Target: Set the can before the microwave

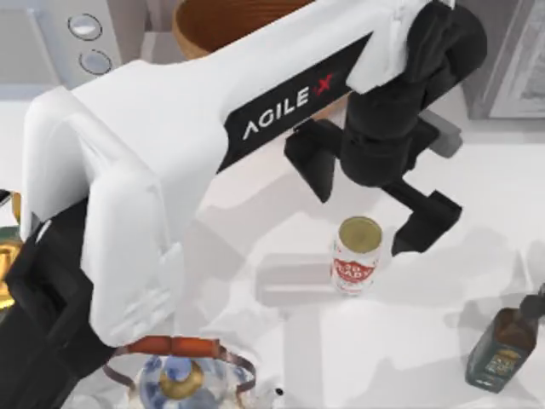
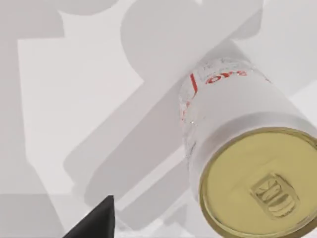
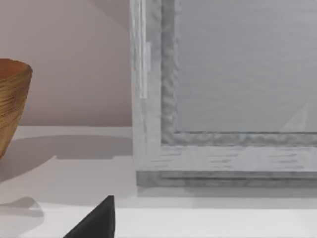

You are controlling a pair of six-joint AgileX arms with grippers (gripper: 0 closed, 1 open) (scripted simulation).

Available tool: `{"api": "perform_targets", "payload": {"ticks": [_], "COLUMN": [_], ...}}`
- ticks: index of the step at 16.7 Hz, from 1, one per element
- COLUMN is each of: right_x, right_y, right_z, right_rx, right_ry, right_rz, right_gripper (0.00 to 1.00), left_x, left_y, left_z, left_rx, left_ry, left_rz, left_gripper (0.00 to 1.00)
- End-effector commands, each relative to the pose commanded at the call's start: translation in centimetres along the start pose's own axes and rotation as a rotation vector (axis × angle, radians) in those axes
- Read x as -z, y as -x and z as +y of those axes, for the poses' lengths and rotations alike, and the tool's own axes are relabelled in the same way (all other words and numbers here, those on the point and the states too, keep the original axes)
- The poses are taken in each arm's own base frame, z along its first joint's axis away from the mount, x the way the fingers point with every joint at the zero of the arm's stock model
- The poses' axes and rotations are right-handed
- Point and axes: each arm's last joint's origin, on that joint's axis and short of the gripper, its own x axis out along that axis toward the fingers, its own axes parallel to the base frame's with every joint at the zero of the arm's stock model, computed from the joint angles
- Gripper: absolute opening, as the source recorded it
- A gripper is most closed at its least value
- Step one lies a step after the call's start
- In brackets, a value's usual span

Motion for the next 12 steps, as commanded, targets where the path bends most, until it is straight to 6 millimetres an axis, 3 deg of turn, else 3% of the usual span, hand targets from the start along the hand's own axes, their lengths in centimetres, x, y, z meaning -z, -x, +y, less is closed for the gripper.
{"api": "perform_targets", "payload": {"ticks": [7,12], "right_x": [0.0,0.0], "right_y": [0.0,0.0], "right_z": [0.0,0.0], "right_rx": [0.0,0.0], "right_ry": [0.0,0.0], "right_rz": [0.0,0.0], "right_gripper": [1.0,1.0], "left_x": [-0.1,-0.1], "left_y": [-0.5,-4.6], "left_z": [0.0,-0.1], "left_rx": [0.0,0.0], "left_ry": [-0.002,-0.003], "left_rz": [0.003,0.008], "left_gripper": [1.0,1.0]}}
